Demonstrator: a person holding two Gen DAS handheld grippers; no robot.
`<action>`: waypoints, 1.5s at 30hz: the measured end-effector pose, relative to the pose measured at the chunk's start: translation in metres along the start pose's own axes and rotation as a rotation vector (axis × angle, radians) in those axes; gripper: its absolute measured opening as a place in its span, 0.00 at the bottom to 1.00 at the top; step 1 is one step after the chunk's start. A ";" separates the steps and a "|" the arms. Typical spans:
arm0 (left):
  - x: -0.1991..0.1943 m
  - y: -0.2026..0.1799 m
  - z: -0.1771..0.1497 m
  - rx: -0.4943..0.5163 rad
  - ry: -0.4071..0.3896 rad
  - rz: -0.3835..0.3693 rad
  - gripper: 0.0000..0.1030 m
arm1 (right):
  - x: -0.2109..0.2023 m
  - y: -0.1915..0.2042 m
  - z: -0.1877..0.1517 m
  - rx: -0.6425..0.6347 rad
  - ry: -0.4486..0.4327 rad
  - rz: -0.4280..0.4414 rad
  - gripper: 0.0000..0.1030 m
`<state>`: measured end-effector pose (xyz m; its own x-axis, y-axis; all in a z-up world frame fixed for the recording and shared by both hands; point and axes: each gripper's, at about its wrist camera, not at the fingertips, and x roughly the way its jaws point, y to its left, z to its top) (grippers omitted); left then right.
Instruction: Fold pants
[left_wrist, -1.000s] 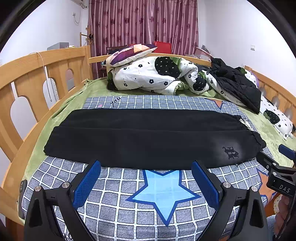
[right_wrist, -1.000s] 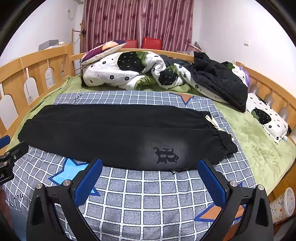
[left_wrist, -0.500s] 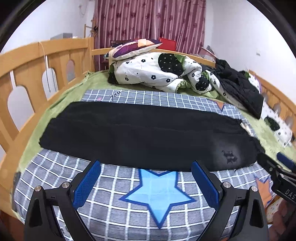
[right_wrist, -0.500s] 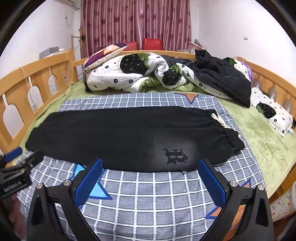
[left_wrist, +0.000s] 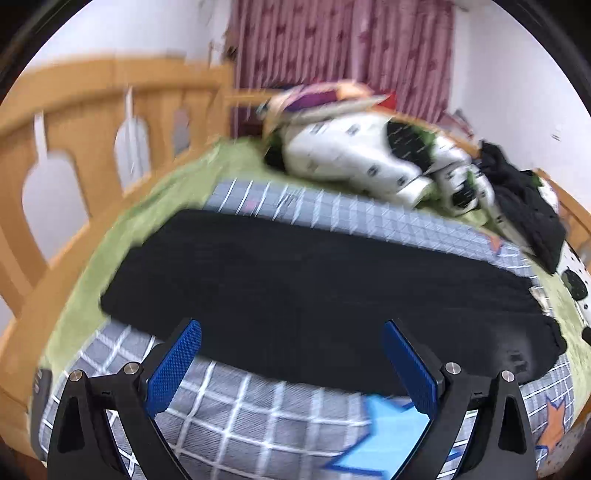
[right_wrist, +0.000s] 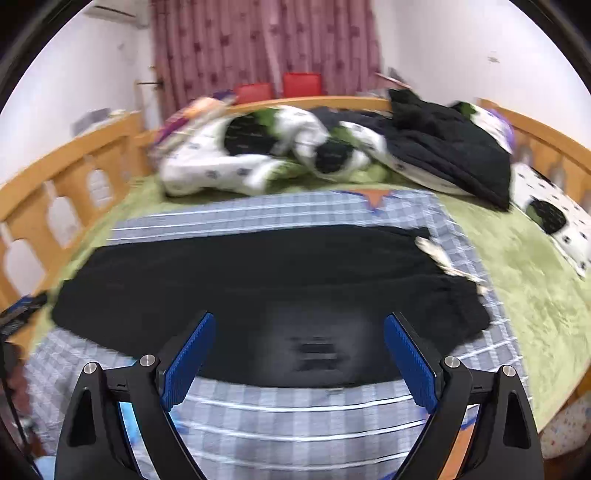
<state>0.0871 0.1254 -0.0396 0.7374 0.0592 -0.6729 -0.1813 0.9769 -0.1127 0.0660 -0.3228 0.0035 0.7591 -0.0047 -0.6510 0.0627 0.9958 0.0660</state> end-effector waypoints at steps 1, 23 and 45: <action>0.011 0.012 -0.006 -0.022 0.027 0.002 0.95 | 0.011 -0.016 -0.006 0.007 0.013 -0.022 0.87; 0.130 0.127 -0.032 -0.494 0.127 -0.042 0.12 | 0.147 -0.133 -0.089 0.396 0.154 0.036 0.45; 0.137 0.064 0.141 -0.218 -0.126 0.006 0.09 | 0.141 -0.107 0.077 0.228 -0.057 0.058 0.19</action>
<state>0.2681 0.2250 -0.0356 0.8088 0.1033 -0.5789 -0.3119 0.9100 -0.2733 0.2158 -0.4372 -0.0368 0.8009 0.0407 -0.5974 0.1573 0.9483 0.2755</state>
